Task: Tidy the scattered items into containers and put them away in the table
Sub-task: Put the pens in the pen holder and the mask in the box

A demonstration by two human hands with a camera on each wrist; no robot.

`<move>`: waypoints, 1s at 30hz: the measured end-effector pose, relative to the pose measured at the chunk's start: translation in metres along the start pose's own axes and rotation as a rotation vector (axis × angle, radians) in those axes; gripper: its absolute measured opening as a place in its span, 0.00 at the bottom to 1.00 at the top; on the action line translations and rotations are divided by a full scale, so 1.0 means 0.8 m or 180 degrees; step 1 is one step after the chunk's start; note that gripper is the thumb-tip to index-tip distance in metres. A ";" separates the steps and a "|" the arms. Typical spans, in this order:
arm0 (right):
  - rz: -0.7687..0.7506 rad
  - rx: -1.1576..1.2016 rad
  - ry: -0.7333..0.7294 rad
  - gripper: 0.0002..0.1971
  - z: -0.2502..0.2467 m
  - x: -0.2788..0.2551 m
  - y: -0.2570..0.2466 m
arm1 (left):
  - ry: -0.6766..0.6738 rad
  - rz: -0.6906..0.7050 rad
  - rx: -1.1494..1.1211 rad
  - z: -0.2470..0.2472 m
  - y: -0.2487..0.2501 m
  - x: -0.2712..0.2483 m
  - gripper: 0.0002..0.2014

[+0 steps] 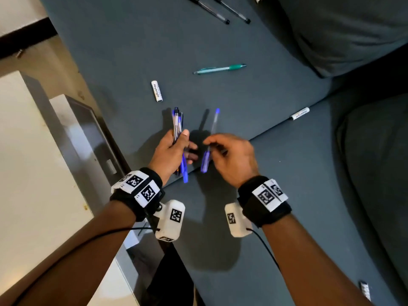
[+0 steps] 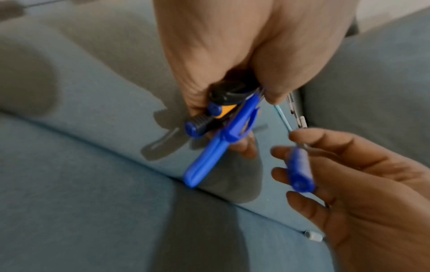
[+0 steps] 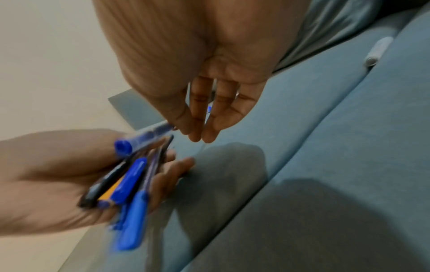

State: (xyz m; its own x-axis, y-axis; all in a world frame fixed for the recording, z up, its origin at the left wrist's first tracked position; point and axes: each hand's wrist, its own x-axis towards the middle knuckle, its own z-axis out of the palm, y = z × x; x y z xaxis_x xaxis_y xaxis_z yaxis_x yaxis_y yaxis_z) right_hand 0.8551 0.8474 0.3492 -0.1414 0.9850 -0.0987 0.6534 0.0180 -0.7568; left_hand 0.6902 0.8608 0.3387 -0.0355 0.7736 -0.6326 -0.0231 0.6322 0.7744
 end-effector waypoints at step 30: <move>0.0431 -0.1725 -0.0299 0.15 -0.027 0.145 0.001 | -0.0122 -0.0305 -0.1125 -0.011 0.033 0.035 0.04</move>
State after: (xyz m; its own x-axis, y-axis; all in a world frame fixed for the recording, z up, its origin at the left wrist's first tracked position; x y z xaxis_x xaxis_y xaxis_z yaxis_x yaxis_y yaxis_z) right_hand 0.8554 0.9656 0.3509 -0.0792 0.9656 -0.2475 0.9552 0.0025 -0.2958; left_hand 0.6799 0.8990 0.3412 0.0209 0.7170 -0.6968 -0.3684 0.6534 0.6613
